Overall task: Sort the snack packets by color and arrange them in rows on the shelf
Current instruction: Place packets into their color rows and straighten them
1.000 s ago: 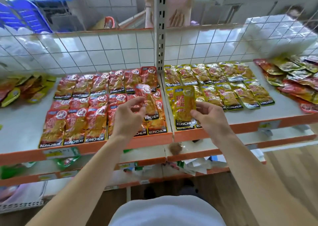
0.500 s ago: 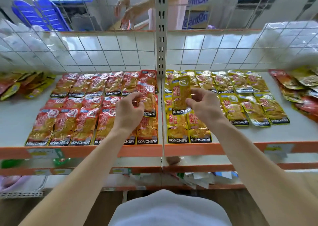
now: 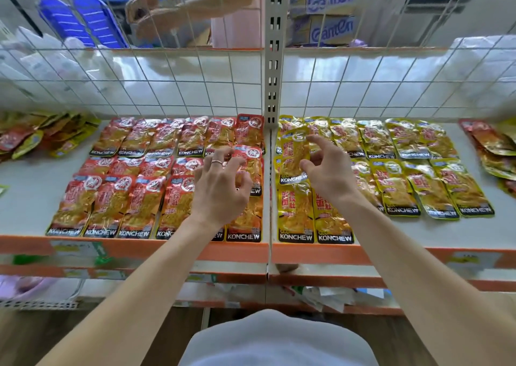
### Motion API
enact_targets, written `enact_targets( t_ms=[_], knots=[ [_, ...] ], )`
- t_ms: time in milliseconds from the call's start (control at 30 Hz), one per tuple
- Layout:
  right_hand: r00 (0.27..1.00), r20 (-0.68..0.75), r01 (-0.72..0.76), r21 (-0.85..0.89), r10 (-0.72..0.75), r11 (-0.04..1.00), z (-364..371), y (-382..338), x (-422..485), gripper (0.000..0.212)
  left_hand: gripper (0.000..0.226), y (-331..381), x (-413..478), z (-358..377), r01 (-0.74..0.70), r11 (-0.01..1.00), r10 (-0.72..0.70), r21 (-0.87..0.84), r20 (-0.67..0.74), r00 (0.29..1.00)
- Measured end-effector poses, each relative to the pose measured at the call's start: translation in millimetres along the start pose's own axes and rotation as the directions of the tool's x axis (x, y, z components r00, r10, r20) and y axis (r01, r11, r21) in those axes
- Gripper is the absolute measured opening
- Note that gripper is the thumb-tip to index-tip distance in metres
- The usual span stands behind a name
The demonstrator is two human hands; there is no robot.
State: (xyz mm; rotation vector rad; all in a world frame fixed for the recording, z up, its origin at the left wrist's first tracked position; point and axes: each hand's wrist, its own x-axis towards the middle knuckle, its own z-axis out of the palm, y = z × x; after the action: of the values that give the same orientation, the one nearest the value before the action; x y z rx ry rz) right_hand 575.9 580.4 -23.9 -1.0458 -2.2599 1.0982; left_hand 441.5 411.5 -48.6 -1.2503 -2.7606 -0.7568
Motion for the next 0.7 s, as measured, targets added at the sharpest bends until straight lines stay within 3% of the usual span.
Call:
enact_targets(
  t_ms=[133,233,367,467,700],
  knots=[
    [0.999,0.002,0.036,-0.112,-0.036,0.993,3,-6,16,0.035,0.051,-1,-3,10,-0.096,0.991,0.091,0.093,0.063,0.994],
    [0.998,0.027,0.062,-0.29,-0.057,0.955,11,-5,30,0.027,0.055,-2,-4,14,-0.104,0.986,0.094,0.13,0.077,0.993],
    [0.995,0.076,0.094,-0.511,-0.064,0.854,16,-3,30,0.041,0.059,-1,-5,14,-0.1,0.984,0.089,0.149,0.082,0.993],
    [0.981,0.183,0.148,-0.525,-0.059,0.838,23,-2,25,0.047,0.06,-1,-6,15,-0.091,0.985,0.079,0.147,0.084,0.993],
    [0.979,0.201,0.135,-0.559,-0.025,0.818,31,-7,47,0.053,0.061,-1,-6,14,-0.088,0.983,0.072,0.163,0.101,0.992]
  ],
)
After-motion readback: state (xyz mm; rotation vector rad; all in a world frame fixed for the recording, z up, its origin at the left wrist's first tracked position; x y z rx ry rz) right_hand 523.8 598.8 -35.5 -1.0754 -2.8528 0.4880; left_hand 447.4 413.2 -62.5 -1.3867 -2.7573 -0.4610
